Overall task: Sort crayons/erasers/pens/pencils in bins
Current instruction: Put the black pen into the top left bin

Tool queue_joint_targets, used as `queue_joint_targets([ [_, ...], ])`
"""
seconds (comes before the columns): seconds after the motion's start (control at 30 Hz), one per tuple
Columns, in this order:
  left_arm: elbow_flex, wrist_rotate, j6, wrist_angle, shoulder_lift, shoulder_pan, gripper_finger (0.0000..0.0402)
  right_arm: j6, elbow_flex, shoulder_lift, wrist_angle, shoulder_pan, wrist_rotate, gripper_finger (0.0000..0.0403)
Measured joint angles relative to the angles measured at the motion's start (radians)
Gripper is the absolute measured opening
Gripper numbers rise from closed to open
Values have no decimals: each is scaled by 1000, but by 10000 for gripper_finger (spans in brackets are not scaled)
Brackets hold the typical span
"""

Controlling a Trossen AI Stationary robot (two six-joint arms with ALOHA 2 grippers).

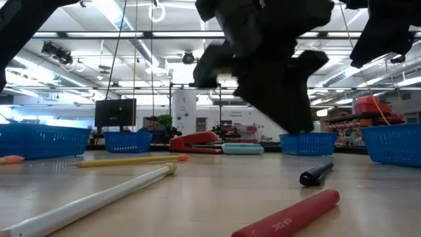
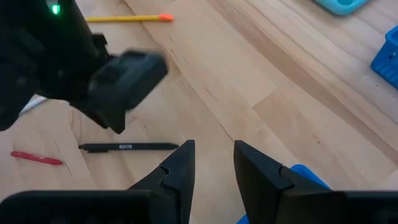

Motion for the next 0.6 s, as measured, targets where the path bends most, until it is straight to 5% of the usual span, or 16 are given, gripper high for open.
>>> queue_joint_targets([
  [0.2, -1, -182, -599, 51, -8, -12, 121, 0, 0, 0, -3, 0, -4, 117],
  [0.37, -2, -185, -1025, 19, -10, -16, 136, 13, 0, 0, -3, 0, -3, 117],
  [0.6, -1, -230, -1232, 108, 6, -72, 149, 15, 0, 0, -3, 0, -2, 117],
])
